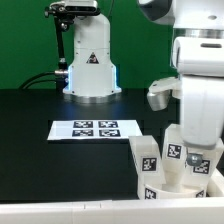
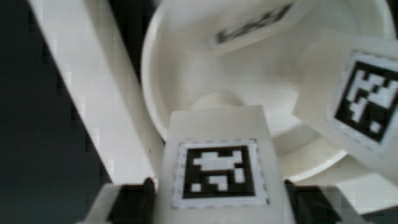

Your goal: Assemble stool

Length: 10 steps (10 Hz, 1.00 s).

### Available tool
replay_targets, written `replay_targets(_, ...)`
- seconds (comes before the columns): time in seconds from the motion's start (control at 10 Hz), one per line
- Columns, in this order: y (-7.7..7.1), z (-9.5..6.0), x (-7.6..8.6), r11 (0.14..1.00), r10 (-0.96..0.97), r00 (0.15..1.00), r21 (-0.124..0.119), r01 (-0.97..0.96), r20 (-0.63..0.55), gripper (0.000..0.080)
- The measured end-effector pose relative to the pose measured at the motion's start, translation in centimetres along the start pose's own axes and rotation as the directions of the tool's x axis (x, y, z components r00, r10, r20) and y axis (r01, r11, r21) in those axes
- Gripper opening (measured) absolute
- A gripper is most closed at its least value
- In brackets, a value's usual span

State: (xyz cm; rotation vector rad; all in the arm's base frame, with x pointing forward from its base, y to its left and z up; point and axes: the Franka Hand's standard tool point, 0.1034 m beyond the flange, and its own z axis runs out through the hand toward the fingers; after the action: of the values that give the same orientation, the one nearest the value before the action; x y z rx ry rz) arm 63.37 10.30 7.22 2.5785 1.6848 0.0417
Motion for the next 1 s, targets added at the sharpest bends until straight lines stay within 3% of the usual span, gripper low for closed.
replay_targets(0.3,-0.01,0.02,0.00,0.984,0.178,0.984,0.000,-0.178,0.000,0.0337)
replay_targets(0.4,0.10,0.03,0.20,0.930,0.368,0.930,-0.002,-0.368,-0.020,0.0337)
replay_targets(0.6,-0.02,0.15,0.59,0.746,0.666,0.745,0.019,-0.666,-0.046,0.0337)
replay_targets(1.0,-0.03,0.16,0.57,0.565,0.825,0.564,0.037,-0.824,-0.039,0.0337)
